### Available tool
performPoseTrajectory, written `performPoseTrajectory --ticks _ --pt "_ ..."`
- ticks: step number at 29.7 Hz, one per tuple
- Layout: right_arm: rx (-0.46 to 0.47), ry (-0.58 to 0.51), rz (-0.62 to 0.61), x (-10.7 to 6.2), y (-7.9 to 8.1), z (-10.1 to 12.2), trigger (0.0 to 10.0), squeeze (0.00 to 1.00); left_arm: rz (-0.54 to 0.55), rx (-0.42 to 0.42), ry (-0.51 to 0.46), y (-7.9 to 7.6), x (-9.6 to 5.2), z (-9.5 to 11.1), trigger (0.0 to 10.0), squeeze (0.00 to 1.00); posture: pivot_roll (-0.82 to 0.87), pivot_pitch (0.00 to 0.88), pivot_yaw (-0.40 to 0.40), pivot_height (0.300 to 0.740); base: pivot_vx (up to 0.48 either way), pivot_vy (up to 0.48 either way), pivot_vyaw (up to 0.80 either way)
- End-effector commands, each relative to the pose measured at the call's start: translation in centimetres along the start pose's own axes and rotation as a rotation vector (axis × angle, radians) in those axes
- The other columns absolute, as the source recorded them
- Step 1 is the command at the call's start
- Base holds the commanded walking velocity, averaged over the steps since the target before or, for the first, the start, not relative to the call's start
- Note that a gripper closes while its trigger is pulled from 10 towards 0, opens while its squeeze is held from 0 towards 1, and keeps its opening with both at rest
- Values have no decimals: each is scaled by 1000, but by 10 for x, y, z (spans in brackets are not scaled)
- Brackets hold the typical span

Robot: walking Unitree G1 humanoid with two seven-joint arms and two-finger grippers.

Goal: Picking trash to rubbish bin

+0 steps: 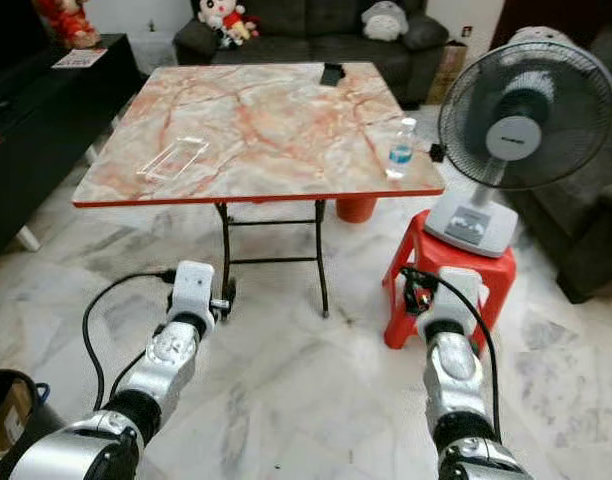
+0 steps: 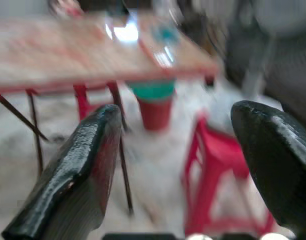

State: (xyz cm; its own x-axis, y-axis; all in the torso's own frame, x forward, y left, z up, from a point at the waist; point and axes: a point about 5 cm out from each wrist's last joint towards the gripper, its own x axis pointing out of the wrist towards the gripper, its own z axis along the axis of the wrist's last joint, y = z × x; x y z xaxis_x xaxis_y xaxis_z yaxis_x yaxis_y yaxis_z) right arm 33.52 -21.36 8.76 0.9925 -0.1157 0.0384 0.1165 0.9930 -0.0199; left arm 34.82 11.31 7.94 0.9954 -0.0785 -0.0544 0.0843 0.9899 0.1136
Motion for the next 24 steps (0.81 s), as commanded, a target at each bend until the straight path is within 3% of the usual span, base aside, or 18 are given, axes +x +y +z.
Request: performPoseTrajectory --ticks 1,6,8,20,24 --pt "-5 -117 29 11 12 26 10000 0 -1 8 -107 -4 8 24 10000 0 -164 0 -19 740 0 0 0" --pt "44 -241 50 22 30 59 10000 0 -12 50 -272 -7 19 64 10000 0 -156 2 -24 740 0 0 0" --pt "49 -253 54 23 34 63 10000 0 -15 56 -288 -7 20 69 10000 0 -156 2 -24 740 0 0 0" --pt "33 -251 37 24 33 69 10000 0 -13 58 -290 -9 20 69 10000 0 -155 17 -30 740 278 0 0" --pt "48 -259 39 26 31 72 10000 0 -10 59 -288 -8 20 68 10000 0 -156 17 -31 740 369 0 -800"
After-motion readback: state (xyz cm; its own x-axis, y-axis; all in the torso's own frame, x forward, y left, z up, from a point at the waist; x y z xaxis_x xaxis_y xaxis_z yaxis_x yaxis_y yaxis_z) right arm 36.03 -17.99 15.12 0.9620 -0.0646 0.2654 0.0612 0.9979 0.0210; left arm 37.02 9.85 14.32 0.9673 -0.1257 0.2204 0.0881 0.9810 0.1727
